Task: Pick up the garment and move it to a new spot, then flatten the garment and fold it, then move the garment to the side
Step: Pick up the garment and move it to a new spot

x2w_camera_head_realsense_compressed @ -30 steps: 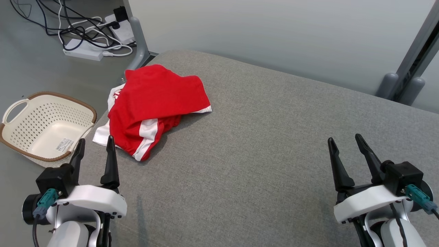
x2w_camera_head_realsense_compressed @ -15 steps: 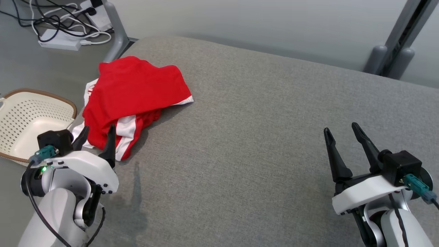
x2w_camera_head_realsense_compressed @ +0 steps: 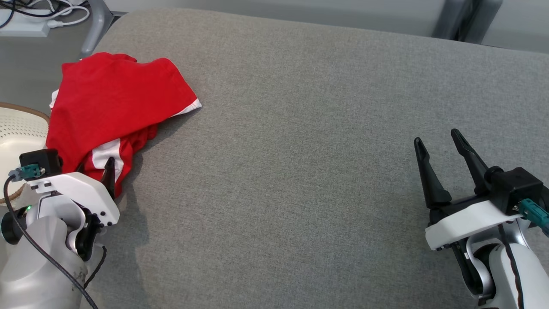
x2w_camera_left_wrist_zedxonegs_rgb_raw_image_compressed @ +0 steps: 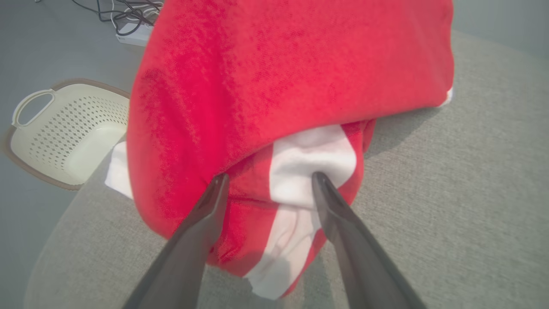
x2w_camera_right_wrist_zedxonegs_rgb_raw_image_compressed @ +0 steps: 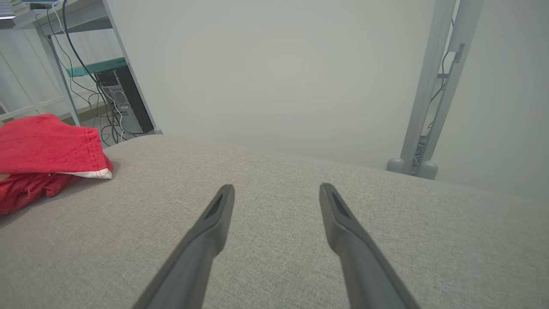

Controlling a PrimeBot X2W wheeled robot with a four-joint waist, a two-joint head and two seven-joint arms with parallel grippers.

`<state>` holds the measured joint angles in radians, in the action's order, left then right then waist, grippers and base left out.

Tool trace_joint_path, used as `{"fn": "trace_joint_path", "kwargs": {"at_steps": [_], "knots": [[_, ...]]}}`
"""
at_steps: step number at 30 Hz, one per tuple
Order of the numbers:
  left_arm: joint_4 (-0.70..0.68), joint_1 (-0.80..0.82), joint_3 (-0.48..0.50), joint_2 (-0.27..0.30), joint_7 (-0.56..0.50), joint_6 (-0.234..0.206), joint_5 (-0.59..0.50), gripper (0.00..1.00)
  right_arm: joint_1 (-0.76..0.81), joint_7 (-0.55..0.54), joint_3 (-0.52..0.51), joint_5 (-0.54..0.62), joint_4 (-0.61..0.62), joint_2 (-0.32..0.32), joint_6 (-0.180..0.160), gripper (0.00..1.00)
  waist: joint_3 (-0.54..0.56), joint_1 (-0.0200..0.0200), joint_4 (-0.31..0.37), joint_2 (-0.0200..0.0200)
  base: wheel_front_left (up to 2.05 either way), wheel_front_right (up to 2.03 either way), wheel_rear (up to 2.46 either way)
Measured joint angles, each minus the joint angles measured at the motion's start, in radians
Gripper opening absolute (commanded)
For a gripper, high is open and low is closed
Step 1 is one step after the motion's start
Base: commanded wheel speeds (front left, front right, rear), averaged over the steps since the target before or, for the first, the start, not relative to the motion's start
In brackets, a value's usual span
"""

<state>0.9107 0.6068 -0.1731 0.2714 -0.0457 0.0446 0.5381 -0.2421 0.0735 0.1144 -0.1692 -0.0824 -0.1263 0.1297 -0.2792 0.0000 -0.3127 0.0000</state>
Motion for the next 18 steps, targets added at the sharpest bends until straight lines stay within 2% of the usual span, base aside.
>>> {"fn": "trace_joint_path", "kwargs": {"at_steps": [3, 4, 6, 13, 18], "knots": [[0.068, 0.038, 0.002, 0.003, 0.026, 0.018, 0.004, 1.0, -0.005, -0.003, 0.001, 0.0, 0.004, -0.005, 0.0, 1.0, -0.021, 0.0, 0.01, 0.0, 0.0, 0.0, 0.0], [0.087, 0.046, 0.002, 0.003, 0.032, 0.026, 0.007, 0.93, -0.01, -0.003, 0.002, 0.0, 0.005, -0.007, 0.0, 1.0, -0.027, 0.0, 0.012, 0.0, 0.0, 0.0, 0.0], [0.115, 0.06, -0.001, 0.001, 0.069, 0.034, 0.008, 0.0, -0.015, -0.003, 0.001, 0.0, 0.008, -0.009, 0.0, 1.0, -0.035, 0.0, 0.015, 0.0, 0.0, 0.0, 0.0], [0.164, 0.08, -0.003, -0.005, 0.206, 0.042, 0.004, 0.0, -0.013, -0.003, -0.012, 0.0, 0.004, -0.006, 0.0, 1.0, -0.025, 0.0, 0.007, 0.0, 0.0, 0.0, 0.0], [0.126, 0.077, -0.002, -0.006, 0.285, 0.016, -0.012, 0.0, 0.007, 0.003, -0.019, 0.0, -0.003, 0.006, 0.0, 1.0, 0.009, 0.0, -0.006, 0.0, 0.0, 0.0, 0.0]]}}
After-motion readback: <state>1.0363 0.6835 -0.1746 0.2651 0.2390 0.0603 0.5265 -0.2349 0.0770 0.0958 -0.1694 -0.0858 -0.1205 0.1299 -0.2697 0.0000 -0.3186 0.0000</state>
